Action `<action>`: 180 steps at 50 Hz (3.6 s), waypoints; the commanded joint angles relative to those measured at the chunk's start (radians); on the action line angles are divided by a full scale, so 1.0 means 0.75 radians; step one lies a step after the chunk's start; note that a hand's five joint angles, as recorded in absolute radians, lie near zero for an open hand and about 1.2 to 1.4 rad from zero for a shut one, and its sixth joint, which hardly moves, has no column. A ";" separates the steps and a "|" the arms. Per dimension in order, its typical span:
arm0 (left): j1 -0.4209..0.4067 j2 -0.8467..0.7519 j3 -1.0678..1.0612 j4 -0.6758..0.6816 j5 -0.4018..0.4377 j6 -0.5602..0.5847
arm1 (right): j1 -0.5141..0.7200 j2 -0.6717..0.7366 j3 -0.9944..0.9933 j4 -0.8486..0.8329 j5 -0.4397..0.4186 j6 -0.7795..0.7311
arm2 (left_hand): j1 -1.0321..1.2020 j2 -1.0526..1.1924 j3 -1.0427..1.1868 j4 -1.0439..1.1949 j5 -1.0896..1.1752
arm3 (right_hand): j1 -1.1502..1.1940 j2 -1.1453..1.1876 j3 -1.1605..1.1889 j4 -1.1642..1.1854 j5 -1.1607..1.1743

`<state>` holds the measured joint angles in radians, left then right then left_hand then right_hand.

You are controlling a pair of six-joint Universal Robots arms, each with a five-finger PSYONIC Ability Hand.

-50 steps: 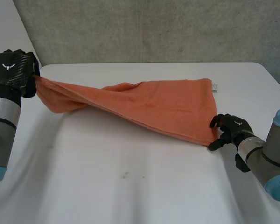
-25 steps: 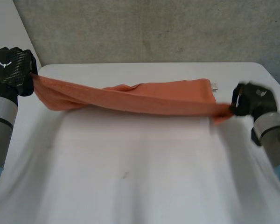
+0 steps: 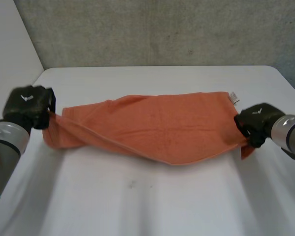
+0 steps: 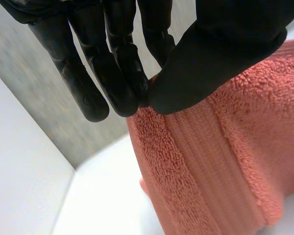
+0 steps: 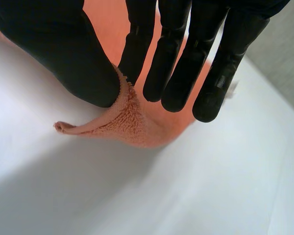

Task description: Fold the laundry

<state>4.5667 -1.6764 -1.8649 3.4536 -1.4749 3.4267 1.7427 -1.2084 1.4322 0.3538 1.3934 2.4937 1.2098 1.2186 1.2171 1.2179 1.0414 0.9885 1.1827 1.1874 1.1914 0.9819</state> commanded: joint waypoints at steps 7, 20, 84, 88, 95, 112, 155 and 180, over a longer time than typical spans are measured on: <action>0.014 -0.430 0.339 -0.007 0.011 0.240 | 0.086 0.302 -0.395 -0.273 0.169 -0.108 | 0.249 0.237 0.239 0.238 0.240 | 0.544 0.285 0.278 0.273 0.320; -0.027 -0.360 0.997 0.523 -0.030 0.160 | 0.180 0.104 -0.819 -1.255 0.304 -0.099 | 0.249 0.237 0.239 0.238 0.240 | 0.544 0.285 0.278 0.273 0.320; 0.057 -0.342 0.008 0.508 0.030 0.041 | -0.125 0.302 0.236 -0.893 -0.111 0.467 | 0.249 0.237 0.239 0.238 0.240 | -0.234 -0.493 -0.499 -0.505 -0.458; 0.057 -0.342 0.008 0.510 0.030 0.041 | -0.135 0.302 0.234 -0.893 -0.126 0.469 | 0.249 0.237 0.239 0.238 0.240 | -0.191 -0.450 -0.456 -0.461 -0.415; 0.057 -0.342 0.010 0.508 0.030 0.041 | -0.137 0.343 0.209 -0.856 -0.123 0.483 | 0.249 0.237 0.239 0.238 0.240 | -0.167 -0.426 -0.433 -0.438 -0.391; 0.059 -0.309 0.001 0.427 0.028 0.041 | -0.154 0.411 0.134 -0.856 -0.093 0.590 | 0.249 0.237 0.239 0.238 0.240 | 0.544 0.285 0.278 0.273 0.320; 0.215 -0.188 0.128 -0.295 0.386 0.235 | -0.164 0.001 0.202 -0.391 -0.060 -0.451 | 0.249 0.237 0.239 0.238 0.240 | 0.544 0.285 0.278 0.273 0.320; 0.010 -0.976 0.954 0.044 0.089 0.209 | -0.002 0.715 -0.422 -1.189 0.061 -0.449 | 0.249 0.237 0.239 0.238 0.240 | 0.544 0.285 0.278 0.273 0.320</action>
<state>4.5787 -2.3478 -1.2094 3.4654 -1.3971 3.5817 1.7388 -0.7389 1.1704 -0.4494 1.4409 2.1533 1.2099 1.2204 1.2179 1.2180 1.0414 0.9831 1.1808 1.1889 1.1933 0.9915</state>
